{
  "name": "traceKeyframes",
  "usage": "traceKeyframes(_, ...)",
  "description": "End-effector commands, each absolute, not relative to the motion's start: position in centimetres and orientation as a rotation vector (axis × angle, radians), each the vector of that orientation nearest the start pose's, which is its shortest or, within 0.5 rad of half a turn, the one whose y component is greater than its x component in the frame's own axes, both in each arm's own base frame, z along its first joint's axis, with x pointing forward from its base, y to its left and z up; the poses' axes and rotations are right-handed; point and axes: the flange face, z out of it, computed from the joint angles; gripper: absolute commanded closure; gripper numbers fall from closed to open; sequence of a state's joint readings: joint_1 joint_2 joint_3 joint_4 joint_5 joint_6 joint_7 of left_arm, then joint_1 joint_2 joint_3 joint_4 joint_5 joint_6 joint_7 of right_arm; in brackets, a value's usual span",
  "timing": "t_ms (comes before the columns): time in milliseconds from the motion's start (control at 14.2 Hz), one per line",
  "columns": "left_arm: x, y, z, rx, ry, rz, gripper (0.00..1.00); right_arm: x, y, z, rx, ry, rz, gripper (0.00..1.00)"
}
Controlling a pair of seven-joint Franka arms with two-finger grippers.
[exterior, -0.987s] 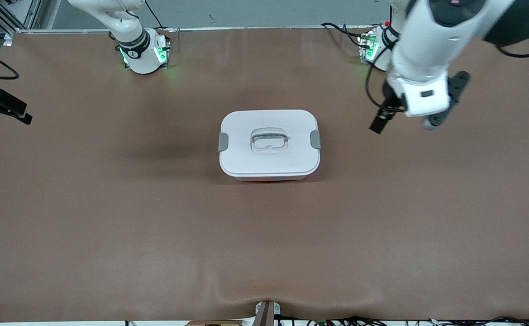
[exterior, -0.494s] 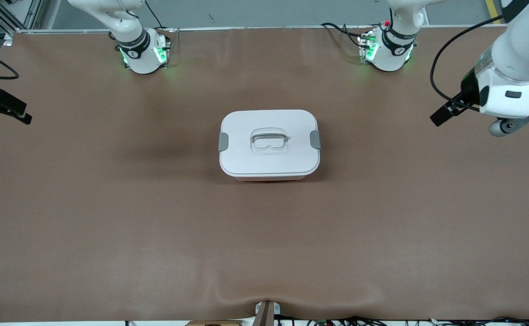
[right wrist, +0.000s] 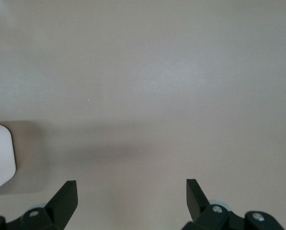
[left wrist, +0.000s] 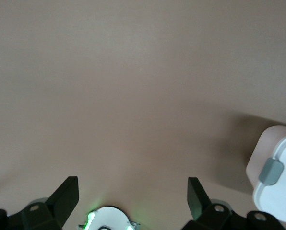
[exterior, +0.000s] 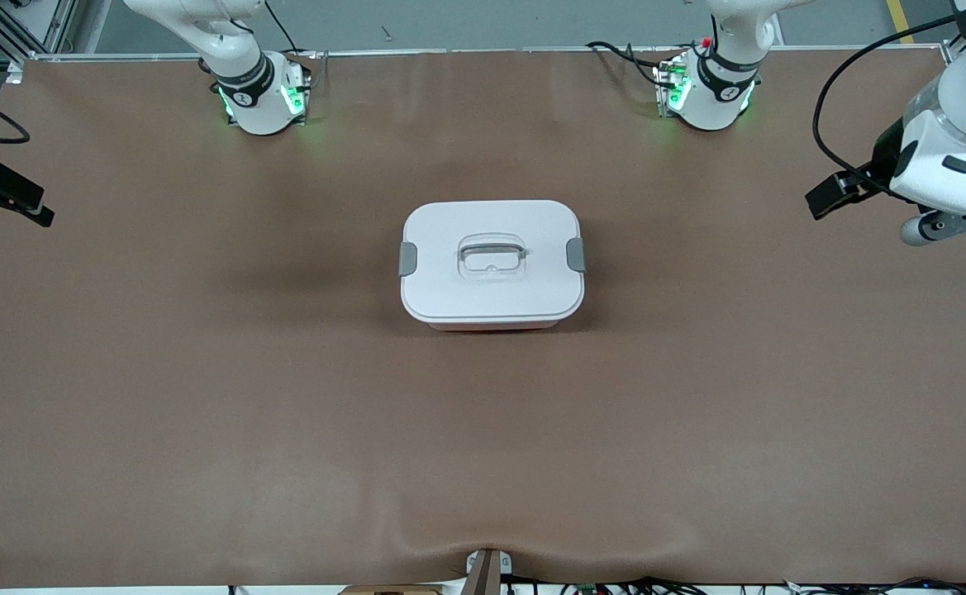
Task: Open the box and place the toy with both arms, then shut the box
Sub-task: 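Open the left gripper and raise it away from the lid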
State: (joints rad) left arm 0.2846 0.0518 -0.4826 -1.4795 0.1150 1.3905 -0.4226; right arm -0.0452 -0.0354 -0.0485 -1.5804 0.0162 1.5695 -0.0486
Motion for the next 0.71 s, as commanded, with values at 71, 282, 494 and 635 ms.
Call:
traceKeyframes(71, 53.3, -7.1, 64.1, -3.01, -0.186, 0.132, 0.0, 53.6, -4.8, 64.5, -3.122, 0.085, -0.031, 0.0)
traceKeyframes(282, 53.1, -5.5, 64.6, -3.02, -0.087, 0.131, 0.0, 53.6, -4.6, 64.6, -3.123, 0.081, -0.033, 0.0)
traceKeyframes(494, 52.7, -5.0, 64.9, -3.028, -0.096, 0.131, 0.0, 53.7, -4.5, 64.6, -3.123, 0.073, -0.038, 0.0)
traceKeyframes(635, 52.4, -4.6, 65.4, -3.051, -0.084, 0.12, 0.0, 53.7, -4.4, 65.0, -3.122, 0.076, -0.05, 0.0)
